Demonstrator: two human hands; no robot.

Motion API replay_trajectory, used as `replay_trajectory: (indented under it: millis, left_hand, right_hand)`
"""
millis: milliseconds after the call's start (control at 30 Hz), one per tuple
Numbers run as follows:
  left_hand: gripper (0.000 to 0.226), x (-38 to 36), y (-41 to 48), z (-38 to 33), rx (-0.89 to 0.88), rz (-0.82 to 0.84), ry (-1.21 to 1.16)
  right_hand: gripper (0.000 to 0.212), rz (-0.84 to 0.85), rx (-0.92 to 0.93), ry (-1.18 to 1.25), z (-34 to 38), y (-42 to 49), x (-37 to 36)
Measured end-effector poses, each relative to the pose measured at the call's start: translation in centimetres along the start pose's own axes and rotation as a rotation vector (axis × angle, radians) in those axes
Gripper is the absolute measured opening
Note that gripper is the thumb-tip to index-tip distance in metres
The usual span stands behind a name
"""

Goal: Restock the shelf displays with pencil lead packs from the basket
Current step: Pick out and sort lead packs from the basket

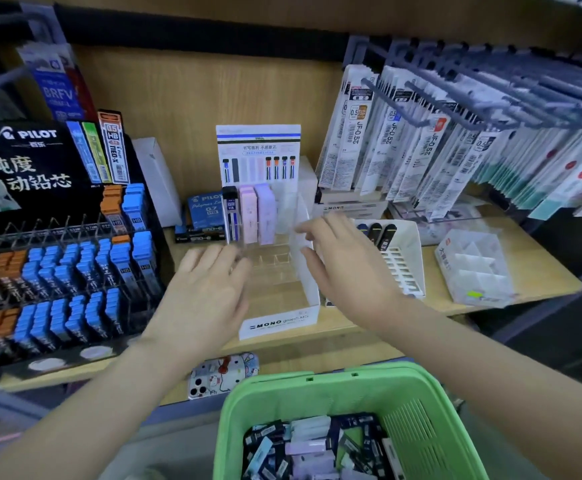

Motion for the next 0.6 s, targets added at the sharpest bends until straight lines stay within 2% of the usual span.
replay_trajectory:
  millis: [133, 267, 433, 500, 600]
  left_hand:
    - [0.030, -2.6, -2.5, -4.9, -0.029, 0.093, -0.076]
    - [0.031, -8.6, -6.1, -11.1, -0.108, 0.329, -0.157]
    - [0.036, -18.4, -11.2, -16.2, -0.115, 0.763, -0.227]
    - [0.051, -22.7, -13.5, -17.3, -0.129, 0.979, -0.226]
    - [0.104, -27.1, -15.7, -18.2, -0.144, 1.118, -0.290]
  right_hand:
    - [0.023, 0.106, -0.040, 0.039, -2.0, -7.9, -3.1]
    - [0.013, 0.314, -0.084, 0.037, -4.6, -16.3, -8.8]
    - [0.042, 0.638, -0.245, 0.087, -8.6, -24.9, -17.7]
    - [0.045, 0.790, -0.280, 0.116, -9.3, -27.0, -20.7]
    - [0.048, 1.018, -0.345, 0.286, -9.9, -31.2, -26.0]
Point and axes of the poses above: each hand's wrist, its own y-axis towards the middle knuckle, its own x-axis out of the back of the hand, z = x × y, the point moved 10 cm from there along y, towards the middle knuckle, and after that the axes turned 10 degrees about z, right-handed, at the moved point
